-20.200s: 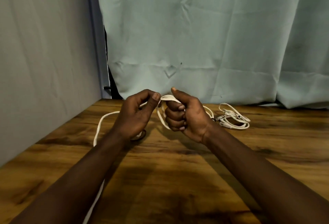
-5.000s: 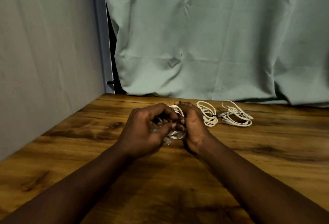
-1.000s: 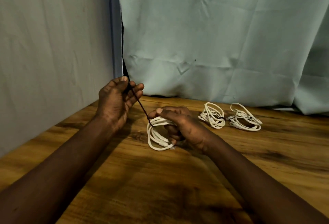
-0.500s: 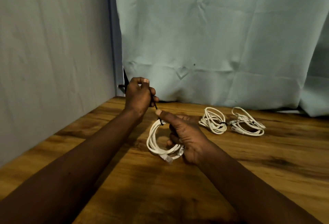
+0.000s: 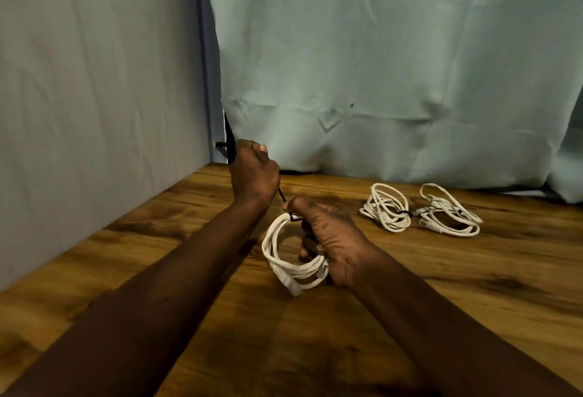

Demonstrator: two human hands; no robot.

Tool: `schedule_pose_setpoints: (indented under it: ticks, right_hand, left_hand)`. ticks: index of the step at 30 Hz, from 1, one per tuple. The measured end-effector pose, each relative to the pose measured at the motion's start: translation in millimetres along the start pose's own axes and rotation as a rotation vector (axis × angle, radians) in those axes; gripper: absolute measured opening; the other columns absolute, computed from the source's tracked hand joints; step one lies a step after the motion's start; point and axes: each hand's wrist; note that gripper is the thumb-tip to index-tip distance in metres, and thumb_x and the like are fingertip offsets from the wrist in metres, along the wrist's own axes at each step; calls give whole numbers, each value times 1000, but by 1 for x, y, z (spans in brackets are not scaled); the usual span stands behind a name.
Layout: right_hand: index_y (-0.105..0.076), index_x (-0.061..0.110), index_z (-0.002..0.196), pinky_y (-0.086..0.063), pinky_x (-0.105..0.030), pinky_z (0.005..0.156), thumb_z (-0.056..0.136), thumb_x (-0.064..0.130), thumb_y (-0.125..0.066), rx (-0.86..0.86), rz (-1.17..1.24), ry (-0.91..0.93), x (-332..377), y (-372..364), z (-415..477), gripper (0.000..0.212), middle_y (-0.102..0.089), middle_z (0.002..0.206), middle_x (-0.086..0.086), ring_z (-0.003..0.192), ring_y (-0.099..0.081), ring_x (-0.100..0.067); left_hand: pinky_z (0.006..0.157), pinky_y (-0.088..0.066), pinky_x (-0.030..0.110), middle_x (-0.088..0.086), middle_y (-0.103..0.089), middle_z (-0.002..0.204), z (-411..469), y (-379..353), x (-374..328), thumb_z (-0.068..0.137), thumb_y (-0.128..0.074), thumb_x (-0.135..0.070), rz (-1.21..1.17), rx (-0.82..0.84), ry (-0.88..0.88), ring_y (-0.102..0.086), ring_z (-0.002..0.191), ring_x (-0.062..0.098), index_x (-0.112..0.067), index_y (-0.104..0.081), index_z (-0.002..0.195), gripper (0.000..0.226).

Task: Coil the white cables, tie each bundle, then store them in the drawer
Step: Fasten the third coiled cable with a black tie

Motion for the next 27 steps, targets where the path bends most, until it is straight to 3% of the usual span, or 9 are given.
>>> schedule_pose_setpoints:
  ticks: [2,6,10,16,19,21,27]
  right_hand:
    - [-70,20,51,-35,-26,44,84,20,-77,-31,14,-12,-1,1,2,34,-41,44,5,41,-30,-13]
    - [-66,17,65,-32,-24,44,84,19,-77,-28,8,-24,1,4,1,22,-43,51,3,44,-28,-14]
    - [-67,13,72,-33,-26,47,83,20,-78,-43,-16,-10,1,3,-1,17,-50,67,-4,44,-28,-13]
    - [-65,13,72,-36,-23,41,85,20,-76,-52,-80,56,-9,-1,6,19,-45,50,3,39,-33,-12]
    - [-67,10,79,-35,-24,42,85,21,-77,-56,-23,66,-12,3,7,15,-47,48,6,40,-35,-12]
    - [-66,12,79,-34,-23,42,84,21,-77,-76,43,80,-12,6,9,15,-48,50,5,40,-36,-11]
    - [-68,16,80,-36,-21,46,83,20,-76,-170,133,166,-6,16,14,9,-64,69,-1,47,-48,-10]
  left_hand:
    - [74,-46,37,12,-64,98,-2,-1,4,101,-50,-14,-7,-15,7,-61,92,31,-5,-55,105,11]
    - [68,-33,28,4,-59,94,-3,1,9,103,-50,-17,-30,-34,17,-56,86,23,-7,-55,109,13]
    - [68,-34,27,3,-57,94,-1,4,6,105,-47,-20,-16,-49,20,-53,84,20,-4,-53,115,20]
    - [69,-34,27,4,-56,94,-5,5,8,104,-49,-15,26,-37,24,-53,85,21,-1,-51,116,18]
    - [69,-40,28,2,-65,94,-8,3,24,100,-58,-18,10,84,45,-64,89,22,-15,-56,97,5]
    - [71,-51,32,2,-71,89,-11,3,36,95,-64,-22,31,232,26,-70,86,23,-24,-58,86,11]
    - [68,-53,38,-6,-70,75,-20,11,41,79,-76,-35,236,655,-238,-66,74,15,-24,-65,75,16]
Point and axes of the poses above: each hand's wrist, its own z-axis towards the middle knuckle, its own y-axis out of the back of the hand, x = y × z
